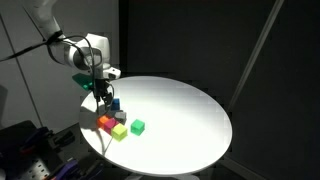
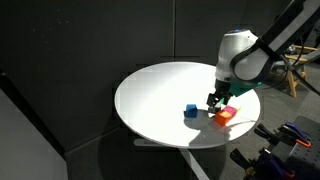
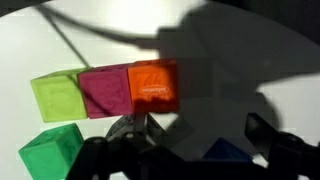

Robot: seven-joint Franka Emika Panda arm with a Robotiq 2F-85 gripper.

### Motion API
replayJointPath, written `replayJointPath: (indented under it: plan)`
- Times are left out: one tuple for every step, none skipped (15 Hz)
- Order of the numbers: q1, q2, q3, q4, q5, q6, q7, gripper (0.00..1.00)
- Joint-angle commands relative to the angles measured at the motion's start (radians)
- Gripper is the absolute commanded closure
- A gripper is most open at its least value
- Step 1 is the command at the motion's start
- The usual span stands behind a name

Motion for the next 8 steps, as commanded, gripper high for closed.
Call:
replayJointPath:
  plan:
    - [0.026,0.047,-0.015,0.032,-0.027,0.018,0.025,0.00]
    - [0.030,0.056,-0.015,0.037,-0.025,0.022,0.021,0.00]
    - [0.035,0.064,-0.017,0.040,-0.026,0.030,0.021,0.00]
    - [0.038,0.070,-0.017,0.043,-0.024,0.038,0.016,0.00]
    - [0.042,0.077,-0.018,0.047,-0.023,0.046,0.015,0.00]
    - [0.044,0.084,-0.019,0.052,-0.021,0.052,0.011,0.00]
    - [0.047,0.089,-0.020,0.055,-0.020,0.058,0.009,0.00]
    - [0.050,0.094,-0.022,0.059,-0.020,0.068,0.007,0.00]
